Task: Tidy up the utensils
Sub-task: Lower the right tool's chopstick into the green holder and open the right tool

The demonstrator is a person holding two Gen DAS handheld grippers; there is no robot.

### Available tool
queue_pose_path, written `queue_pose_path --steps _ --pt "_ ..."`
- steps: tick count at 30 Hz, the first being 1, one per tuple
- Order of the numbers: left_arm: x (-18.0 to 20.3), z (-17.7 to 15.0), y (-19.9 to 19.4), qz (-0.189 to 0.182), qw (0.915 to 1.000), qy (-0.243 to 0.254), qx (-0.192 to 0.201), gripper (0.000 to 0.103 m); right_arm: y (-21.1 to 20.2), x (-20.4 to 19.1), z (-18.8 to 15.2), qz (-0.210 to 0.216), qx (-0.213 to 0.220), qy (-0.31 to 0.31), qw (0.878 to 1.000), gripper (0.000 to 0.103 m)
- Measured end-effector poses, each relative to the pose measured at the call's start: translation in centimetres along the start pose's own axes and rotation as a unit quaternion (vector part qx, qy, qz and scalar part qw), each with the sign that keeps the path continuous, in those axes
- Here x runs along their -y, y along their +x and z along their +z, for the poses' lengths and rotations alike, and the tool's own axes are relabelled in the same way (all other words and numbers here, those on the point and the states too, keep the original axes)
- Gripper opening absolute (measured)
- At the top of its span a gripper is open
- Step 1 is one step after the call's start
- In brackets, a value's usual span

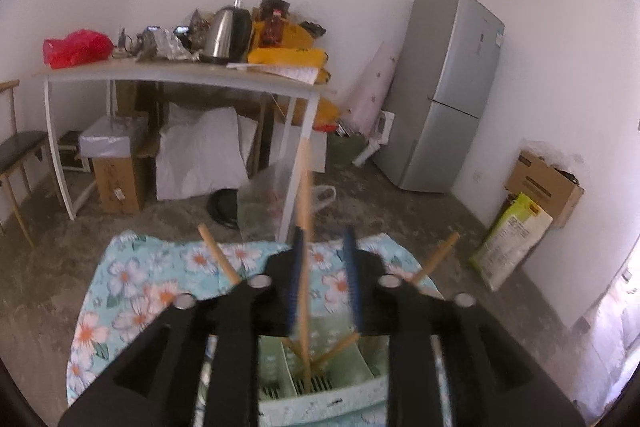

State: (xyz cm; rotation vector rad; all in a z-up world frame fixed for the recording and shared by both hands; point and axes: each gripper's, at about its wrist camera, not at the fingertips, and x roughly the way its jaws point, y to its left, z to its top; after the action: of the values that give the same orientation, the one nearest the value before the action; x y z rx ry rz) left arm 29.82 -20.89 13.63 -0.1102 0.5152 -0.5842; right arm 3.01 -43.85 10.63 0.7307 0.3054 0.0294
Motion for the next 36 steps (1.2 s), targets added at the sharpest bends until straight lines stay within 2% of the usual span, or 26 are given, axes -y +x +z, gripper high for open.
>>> queue_pose_path --steps 3,9,16,21,24,29,36 --pt "-0.1 -0.3 -0.5 -0.006 1.0 -0.002 -0.003 0.033 0.0 0.0 0.0 0.001 0.0 0.0 1.0 0.004" --pt "-0.9 -1.2 -3.0 -0.015 0.9997 -0.02 0.002 0.038 0.0 -0.8 0.3 0.004 0.003 -0.013 1.0 0.004" --pt "-2.2 -2.9 -8.0 -0.015 0.9996 -0.02 0.016 0.047 0.6 -4.5 2.8 0.026 0.025 -0.074 0.997 0.004" --pt "-3.3 -5.2 -12.2 0.027 0.9992 -0.004 0.028 0.057 2.0 -8.3 5.1 0.03 0.067 -0.147 0.986 0.004" --pt "-3.9 -6.8 -14.0 0.041 0.9988 0.004 0.028 0.063 4.1 -10.5 6.0 0.017 0.083 -0.194 0.977 0.004" --pt "-4.3 -9.0 -15.9 0.057 0.9979 0.021 0.024 0.07 8.7 -12.6 5.9 -0.012 0.074 -0.258 0.963 0.004" --pt "-4.9 -10.4 -17.2 0.075 0.996 0.037 0.031 0.077 13.2 -13.1 3.6 -0.046 0.045 -0.316 0.946 0.004"
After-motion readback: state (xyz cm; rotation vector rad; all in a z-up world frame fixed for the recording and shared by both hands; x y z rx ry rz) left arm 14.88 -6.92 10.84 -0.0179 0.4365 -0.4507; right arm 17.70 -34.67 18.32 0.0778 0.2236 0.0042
